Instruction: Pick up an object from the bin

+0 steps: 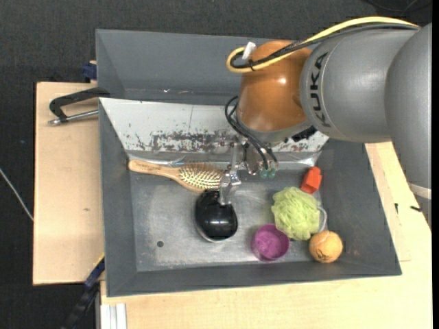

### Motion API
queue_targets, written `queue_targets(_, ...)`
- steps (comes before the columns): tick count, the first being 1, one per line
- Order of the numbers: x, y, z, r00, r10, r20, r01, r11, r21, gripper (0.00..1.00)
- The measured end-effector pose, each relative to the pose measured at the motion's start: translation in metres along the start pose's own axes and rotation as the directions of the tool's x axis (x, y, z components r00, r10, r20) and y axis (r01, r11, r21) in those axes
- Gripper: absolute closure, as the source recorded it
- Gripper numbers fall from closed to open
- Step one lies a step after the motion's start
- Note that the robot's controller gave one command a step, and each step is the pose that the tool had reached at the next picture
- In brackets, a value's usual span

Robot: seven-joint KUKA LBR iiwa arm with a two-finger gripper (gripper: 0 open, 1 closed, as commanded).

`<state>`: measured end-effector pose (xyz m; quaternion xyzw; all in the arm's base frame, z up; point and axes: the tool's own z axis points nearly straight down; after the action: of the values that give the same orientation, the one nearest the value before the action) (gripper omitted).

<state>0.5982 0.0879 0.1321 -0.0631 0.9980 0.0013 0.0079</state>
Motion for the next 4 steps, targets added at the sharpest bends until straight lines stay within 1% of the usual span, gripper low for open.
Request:
queue_targets(1,0.011,0.019,-0.001,0.999,0.033,-0.002,-0.033,0.999,0.0,0.0)
queue_targets(2,-0.009,0.038,-0.001,0.995,0.098,-0.007,-0.098,0.995,0.0,0.0)
queue_targets(3,-0.007,0.047,0.052,0.999,0.036,0.012,-0.036,0.999,-0.011,0.0)
queue_targets(4,-0.012,0.033,0.051,0.987,0.162,0.02,-0.162,0.987,-0.017,1.0)
